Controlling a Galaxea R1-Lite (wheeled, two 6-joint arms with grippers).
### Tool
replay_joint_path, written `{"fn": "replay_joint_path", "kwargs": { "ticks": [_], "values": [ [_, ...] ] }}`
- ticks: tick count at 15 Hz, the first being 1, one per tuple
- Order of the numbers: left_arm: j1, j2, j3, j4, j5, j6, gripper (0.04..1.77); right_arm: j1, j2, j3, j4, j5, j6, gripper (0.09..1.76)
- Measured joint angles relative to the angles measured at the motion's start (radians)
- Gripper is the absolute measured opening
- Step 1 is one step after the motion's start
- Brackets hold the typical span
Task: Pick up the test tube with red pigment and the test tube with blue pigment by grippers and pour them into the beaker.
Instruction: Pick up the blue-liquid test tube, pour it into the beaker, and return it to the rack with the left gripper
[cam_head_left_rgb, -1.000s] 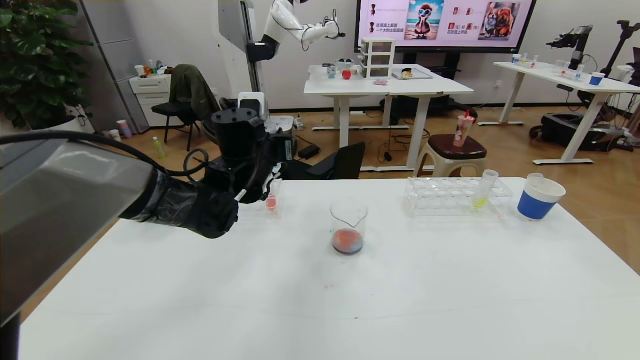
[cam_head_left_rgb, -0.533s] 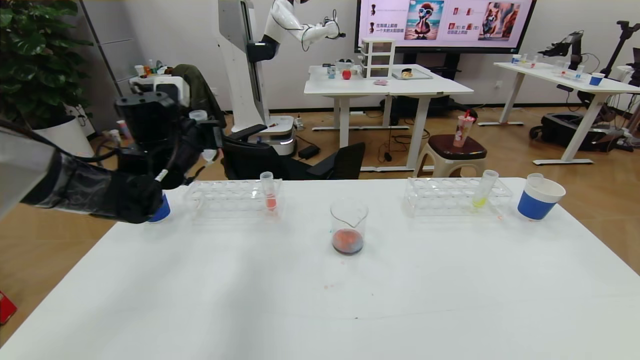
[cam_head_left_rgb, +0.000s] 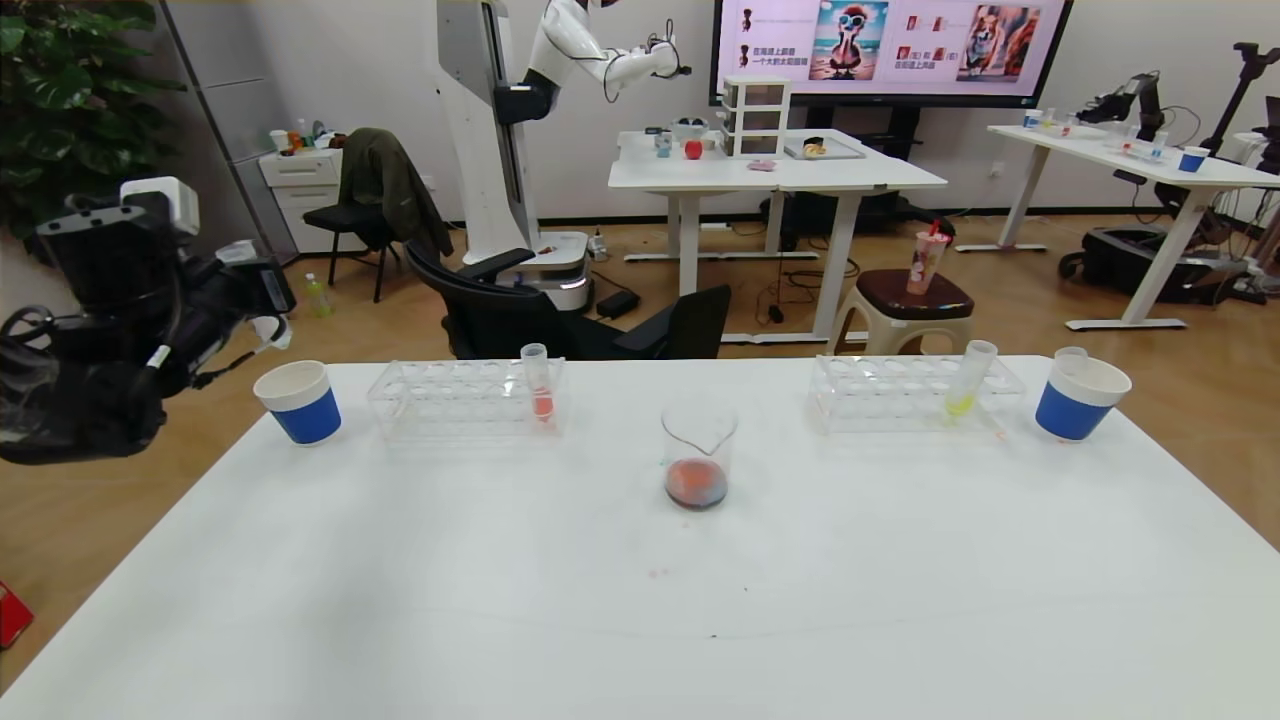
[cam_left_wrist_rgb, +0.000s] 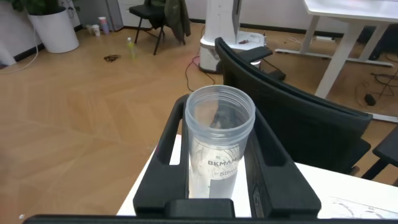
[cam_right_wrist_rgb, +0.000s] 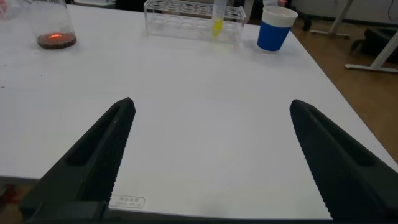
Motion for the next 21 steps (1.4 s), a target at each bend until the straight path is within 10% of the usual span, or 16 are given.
{"fn": "replay_joint_path", "kwargs": {
  "ticks": [21],
  "values": [
    [0.074,0.317,-0.024,-0.190,0.001,-0.046,0.52,0.000,0.000,0.000,0.000,0.000,0.000,1.74]
  ]
}}
